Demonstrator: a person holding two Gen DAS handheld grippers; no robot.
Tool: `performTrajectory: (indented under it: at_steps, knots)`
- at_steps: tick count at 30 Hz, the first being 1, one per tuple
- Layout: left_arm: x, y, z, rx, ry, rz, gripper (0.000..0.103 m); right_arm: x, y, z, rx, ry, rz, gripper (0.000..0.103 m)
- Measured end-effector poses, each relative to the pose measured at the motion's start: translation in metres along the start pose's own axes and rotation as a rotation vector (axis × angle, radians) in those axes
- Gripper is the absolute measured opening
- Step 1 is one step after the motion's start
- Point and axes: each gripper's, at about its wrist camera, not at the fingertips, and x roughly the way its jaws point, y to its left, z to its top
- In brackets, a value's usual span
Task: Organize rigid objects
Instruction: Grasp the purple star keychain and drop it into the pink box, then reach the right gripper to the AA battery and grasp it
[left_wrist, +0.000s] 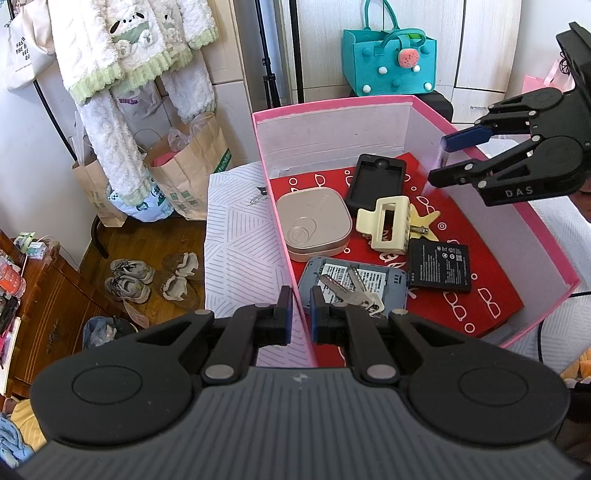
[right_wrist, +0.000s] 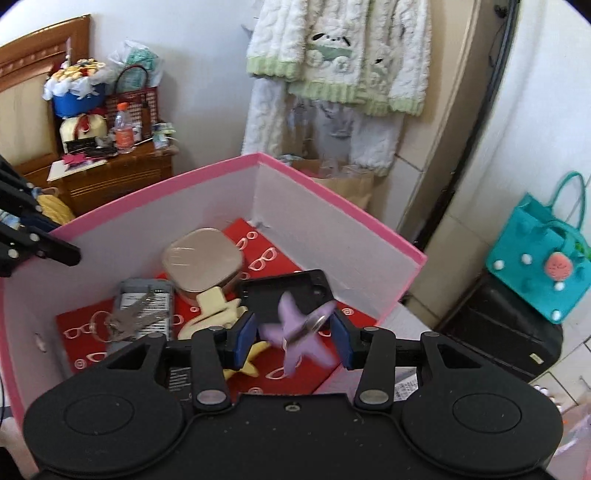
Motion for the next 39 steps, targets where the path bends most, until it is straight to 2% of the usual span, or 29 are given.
performTrajectory:
  at_steps: [3, 9, 14, 20, 26, 32, 37, 39]
  knots:
    - [0.001, 0.0, 0.001, -0.003, 0.001, 0.0, 0.008, -0.013, -0.007, -0.001, 0.059, -0.04, 0.013, 0.056]
    - [0.001, 0.001, 0.002, -0.006, 0.0, -0.004, 0.008, -0.05, -0.027, -0.014, 0.157, -0.136, 0.026, 0.057]
    - [0.002, 0.002, 0.004, -0.015, 0.004, -0.006, 0.008, -0.081, -0.042, -0.036, 0.231, -0.142, 0.011, 0.057]
    - [0.002, 0.0, 0.003, -0.016, -0.006, 0.002, 0.008, -0.1, -0.056, -0.076, 0.326, -0.087, -0.023, 0.057]
    - [0.002, 0.0, 0.002, -0.024, -0.008, 0.001, 0.008, -0.095, -0.063, -0.122, 0.411, -0.005, -0.042, 0.057]
    - [0.002, 0.0, 0.003, -0.023, -0.007, 0.001, 0.008, -0.079, -0.056, -0.152, 0.374, 0.083, -0.046, 0.057]
    - [0.001, -0.001, 0.001, 0.017, -0.004, 0.012, 0.008, -0.066, -0.052, -0.161, 0.275, 0.121, -0.124, 0.057]
    - [0.0, -0.002, 0.001, 0.032, -0.002, 0.014, 0.008, -0.059, -0.055, -0.161, 0.252, 0.133, -0.122, 0.057]
